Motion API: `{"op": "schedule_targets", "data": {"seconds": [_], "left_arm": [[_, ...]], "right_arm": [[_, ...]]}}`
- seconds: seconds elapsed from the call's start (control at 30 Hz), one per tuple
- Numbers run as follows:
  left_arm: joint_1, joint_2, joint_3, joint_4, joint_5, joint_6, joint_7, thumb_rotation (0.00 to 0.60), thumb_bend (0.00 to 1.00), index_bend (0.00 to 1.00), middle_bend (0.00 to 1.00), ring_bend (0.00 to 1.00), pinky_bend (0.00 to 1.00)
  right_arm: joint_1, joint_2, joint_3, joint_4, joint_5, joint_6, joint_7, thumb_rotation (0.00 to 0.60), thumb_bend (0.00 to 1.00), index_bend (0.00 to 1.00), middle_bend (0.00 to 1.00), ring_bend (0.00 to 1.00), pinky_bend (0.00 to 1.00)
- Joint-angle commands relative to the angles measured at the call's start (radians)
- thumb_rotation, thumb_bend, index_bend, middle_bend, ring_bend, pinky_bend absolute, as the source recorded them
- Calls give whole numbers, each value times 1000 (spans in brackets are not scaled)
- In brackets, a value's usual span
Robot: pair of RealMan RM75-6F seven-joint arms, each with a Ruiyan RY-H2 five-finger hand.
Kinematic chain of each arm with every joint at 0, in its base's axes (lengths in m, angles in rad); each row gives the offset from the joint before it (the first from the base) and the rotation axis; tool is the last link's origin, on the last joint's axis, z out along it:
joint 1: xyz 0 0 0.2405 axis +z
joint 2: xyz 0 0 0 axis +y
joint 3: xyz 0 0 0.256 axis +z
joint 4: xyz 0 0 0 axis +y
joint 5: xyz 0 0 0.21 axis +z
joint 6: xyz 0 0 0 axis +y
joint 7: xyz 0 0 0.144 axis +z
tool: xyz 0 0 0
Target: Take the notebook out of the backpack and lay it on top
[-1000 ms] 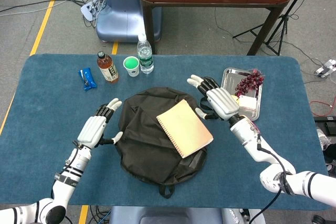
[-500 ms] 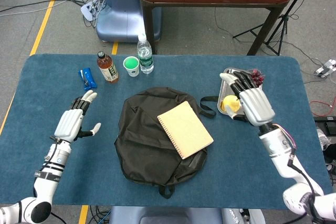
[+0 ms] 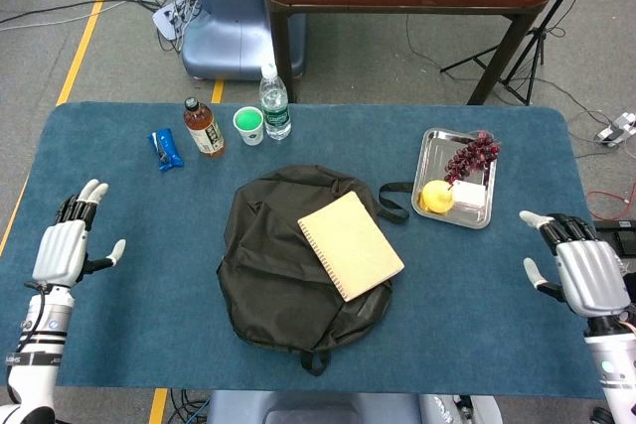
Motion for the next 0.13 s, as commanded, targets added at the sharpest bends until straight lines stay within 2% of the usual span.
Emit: {"op": "schedule_targets", "data": {"seconds": [0.03,0.13], "left_arm": [[54,14,37,-5,55,56,-28,600,292,58,0,0,0],[84,19,55,-19,76,83,-34,600,292,58,0,0,0]], "right_arm": [[-53,-9,-26,24,-23,42,12,600,382,250,308,193,221],[-73,-13,-35,29,-26,42,10,600,383,250,311,193,221]]}}
